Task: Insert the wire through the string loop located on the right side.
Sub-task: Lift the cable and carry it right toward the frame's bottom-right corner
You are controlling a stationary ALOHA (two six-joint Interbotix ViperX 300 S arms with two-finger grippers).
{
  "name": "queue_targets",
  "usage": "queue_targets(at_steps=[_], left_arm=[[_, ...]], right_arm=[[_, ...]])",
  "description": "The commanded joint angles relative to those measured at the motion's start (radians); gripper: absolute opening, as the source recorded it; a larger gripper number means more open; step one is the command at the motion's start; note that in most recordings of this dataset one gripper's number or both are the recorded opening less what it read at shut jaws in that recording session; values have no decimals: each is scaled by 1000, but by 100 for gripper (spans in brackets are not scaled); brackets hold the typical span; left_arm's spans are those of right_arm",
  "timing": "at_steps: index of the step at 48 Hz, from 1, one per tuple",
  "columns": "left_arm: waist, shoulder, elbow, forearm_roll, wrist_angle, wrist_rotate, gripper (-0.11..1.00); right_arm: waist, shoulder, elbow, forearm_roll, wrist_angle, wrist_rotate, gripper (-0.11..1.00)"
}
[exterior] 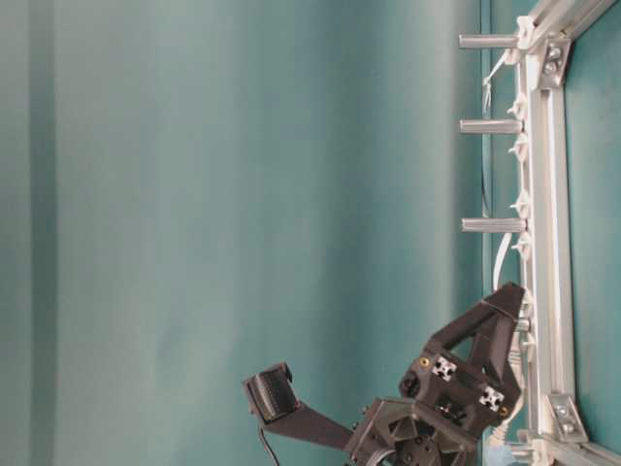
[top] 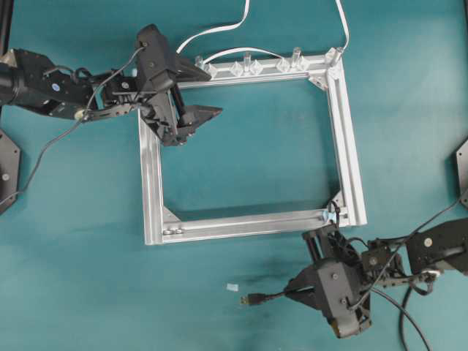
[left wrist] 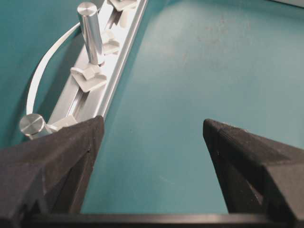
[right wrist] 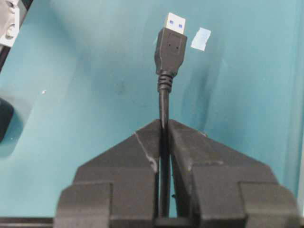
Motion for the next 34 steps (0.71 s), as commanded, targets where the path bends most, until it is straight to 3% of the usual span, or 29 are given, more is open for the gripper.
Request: queue_targets(at_steps=[1, 14, 34], left_arm=[[0, -28, -12, 3, -3, -8, 85], [0, -28, -9, 2, -3, -8, 85], [-2, -28, -9, 2, 17, -8, 84]], right_arm=[[3, -26, -9, -5, -3, -2, 7], [3, -32, -5, -3, -2, -3, 7], [9, -299, 210, -5, 86, -2, 7]])
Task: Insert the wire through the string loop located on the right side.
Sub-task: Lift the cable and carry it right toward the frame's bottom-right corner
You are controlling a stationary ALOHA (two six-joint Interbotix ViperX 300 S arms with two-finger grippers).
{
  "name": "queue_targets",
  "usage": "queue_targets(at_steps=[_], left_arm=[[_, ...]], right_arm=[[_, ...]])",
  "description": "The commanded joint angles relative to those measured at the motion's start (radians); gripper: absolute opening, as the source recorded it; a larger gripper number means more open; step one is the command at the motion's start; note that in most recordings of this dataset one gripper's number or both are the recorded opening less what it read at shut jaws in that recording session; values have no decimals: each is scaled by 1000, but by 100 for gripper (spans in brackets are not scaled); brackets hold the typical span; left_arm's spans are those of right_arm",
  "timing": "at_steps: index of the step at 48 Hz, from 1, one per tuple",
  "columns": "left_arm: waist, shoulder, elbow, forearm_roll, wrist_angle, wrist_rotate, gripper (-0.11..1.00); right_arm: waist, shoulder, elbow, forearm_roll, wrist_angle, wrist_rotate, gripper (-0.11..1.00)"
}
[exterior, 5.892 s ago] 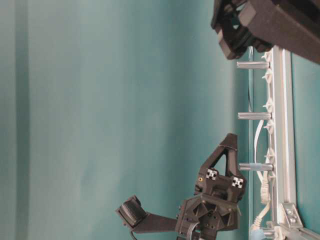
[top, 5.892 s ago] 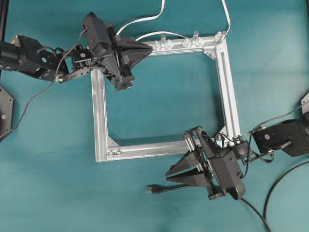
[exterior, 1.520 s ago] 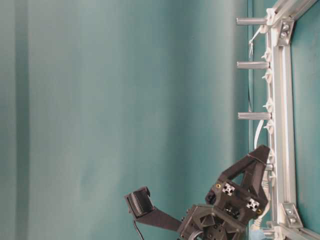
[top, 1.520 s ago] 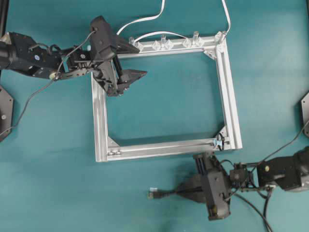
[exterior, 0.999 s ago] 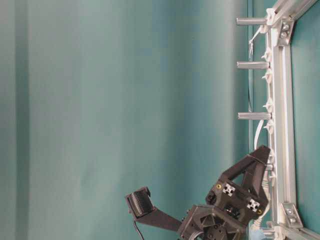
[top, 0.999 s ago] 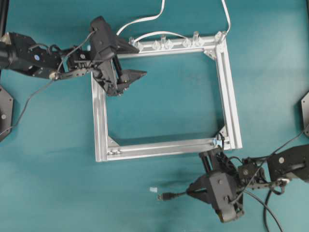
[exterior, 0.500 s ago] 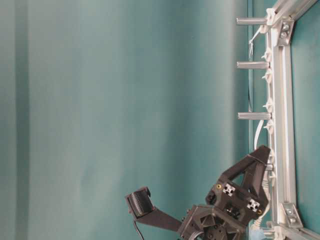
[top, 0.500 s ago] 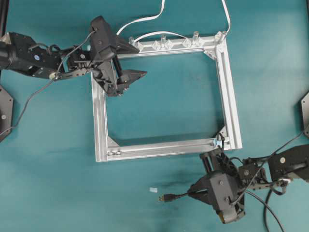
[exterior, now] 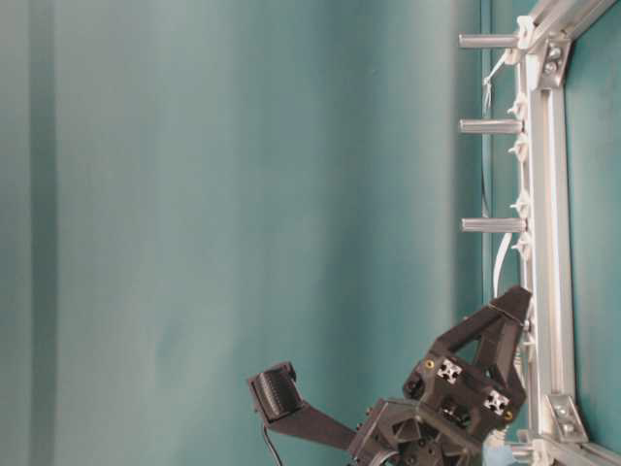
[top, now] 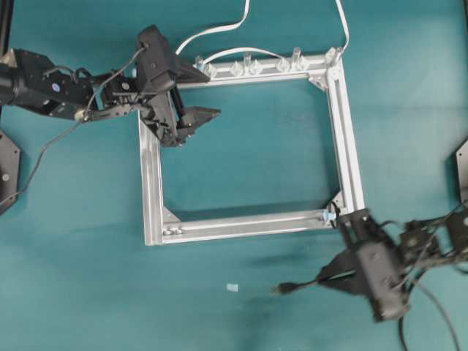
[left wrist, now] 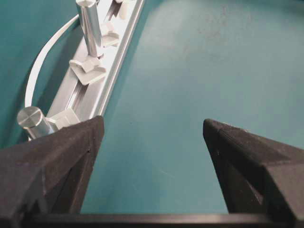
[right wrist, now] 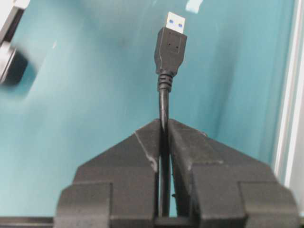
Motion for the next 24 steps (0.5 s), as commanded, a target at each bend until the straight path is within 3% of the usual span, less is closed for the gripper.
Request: queue_targets(at_steps=[1, 24], left_arm=[[-2, -28, -11, 2, -5, -8, 84], [0, -28, -14, 2, -3, -9, 84]], right_arm=[[5, -77, 37, -3, 26, 2, 7], [5, -227, 179, -29, 147, 2, 7]])
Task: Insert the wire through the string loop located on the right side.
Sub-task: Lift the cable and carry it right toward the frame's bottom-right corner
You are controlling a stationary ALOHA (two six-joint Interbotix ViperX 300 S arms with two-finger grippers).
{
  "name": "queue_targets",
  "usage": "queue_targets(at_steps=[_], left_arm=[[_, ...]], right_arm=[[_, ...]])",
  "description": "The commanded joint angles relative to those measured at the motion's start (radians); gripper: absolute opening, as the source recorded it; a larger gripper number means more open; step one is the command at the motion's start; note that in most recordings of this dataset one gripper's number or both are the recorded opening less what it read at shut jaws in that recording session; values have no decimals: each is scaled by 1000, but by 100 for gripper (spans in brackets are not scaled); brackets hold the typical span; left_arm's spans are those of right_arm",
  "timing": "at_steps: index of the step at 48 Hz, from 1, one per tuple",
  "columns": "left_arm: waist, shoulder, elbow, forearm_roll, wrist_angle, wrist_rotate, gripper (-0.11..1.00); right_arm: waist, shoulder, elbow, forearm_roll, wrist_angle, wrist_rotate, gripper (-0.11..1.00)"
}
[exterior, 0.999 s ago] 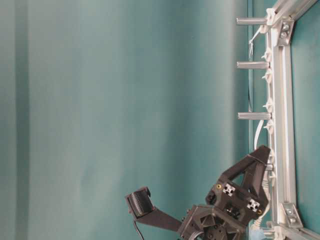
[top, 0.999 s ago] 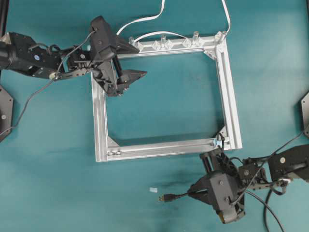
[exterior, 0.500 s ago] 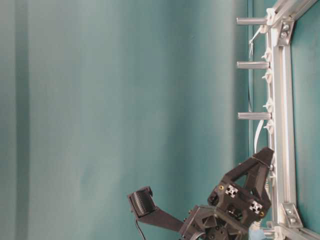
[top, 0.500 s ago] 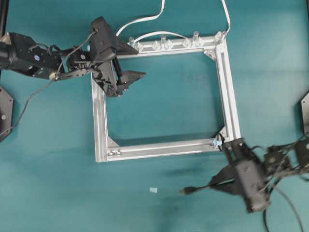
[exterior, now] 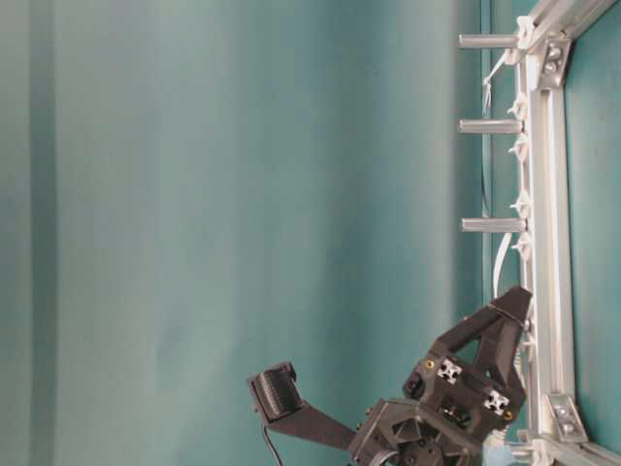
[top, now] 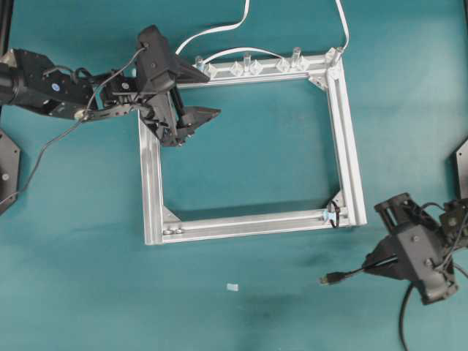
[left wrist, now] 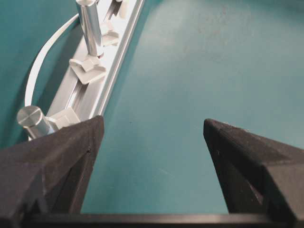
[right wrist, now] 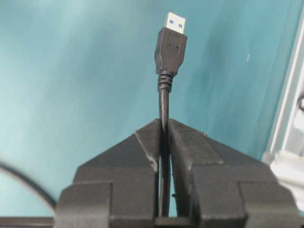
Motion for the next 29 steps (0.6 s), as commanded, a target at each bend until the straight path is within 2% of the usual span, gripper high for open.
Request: queue_targets(at_steps=[1, 13, 22, 29], left_arm=[[0, -28, -14, 3, -5, -8, 84], [-2, -28, -14, 3, -5, -8, 84], [0, -28, -14, 3, -5, -8, 84], [0, -28, -17, 3, -5, -8, 84]], right_arm=[[2, -46, 17, -11, -2, 0, 7], [-5, -163, 127, -40, -8, 0, 7], [-46, -284, 199, -44, -17, 0, 7], [-74, -367, 238, -67, -11, 2, 7]])
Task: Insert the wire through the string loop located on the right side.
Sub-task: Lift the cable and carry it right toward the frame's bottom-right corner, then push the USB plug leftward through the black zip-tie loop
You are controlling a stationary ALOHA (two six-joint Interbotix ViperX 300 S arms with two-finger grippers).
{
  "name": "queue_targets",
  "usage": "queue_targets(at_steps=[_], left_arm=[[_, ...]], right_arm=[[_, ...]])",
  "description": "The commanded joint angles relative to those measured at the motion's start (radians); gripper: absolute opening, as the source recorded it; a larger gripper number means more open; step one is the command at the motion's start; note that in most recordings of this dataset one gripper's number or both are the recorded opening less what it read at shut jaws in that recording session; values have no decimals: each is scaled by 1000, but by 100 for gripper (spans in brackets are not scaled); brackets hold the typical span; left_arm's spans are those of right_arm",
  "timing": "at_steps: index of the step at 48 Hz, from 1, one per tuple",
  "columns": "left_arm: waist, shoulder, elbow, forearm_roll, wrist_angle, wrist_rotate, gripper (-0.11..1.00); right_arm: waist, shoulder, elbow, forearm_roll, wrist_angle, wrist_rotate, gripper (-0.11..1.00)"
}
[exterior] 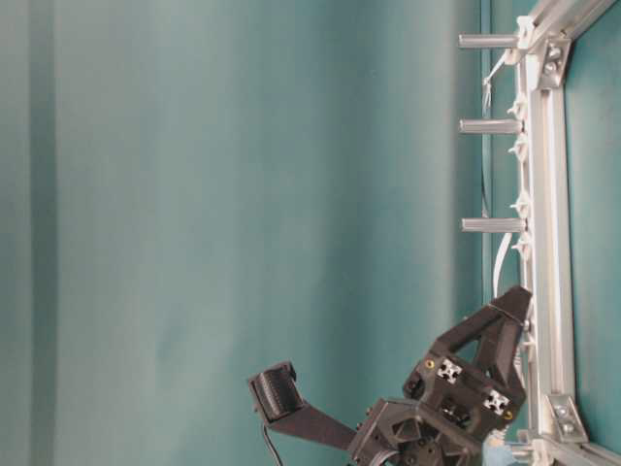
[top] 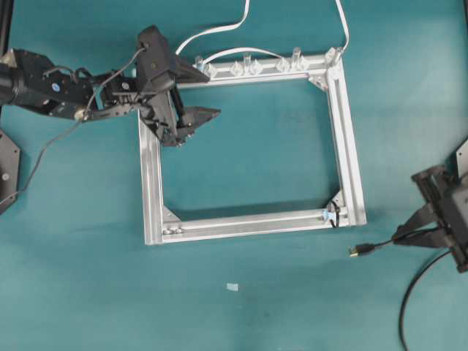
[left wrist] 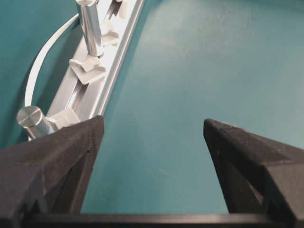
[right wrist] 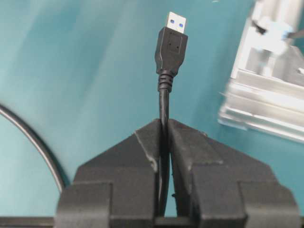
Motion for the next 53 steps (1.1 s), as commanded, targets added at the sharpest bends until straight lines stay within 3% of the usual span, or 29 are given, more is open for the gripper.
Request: queue_targets(at_steps=[1, 24, 53], left_arm=[[0, -28, -18, 2, -5, -9, 84], [0, -26, -26, 2, -5, -9, 84], [0, -26, -25, 2, -5, -9, 84]], right_arm=[[-17, -43, 6, -17, -3, -2, 7], [-187, -118, 41, -51, 23, 0, 7], [-192, -118, 40, -51, 25, 0, 7]])
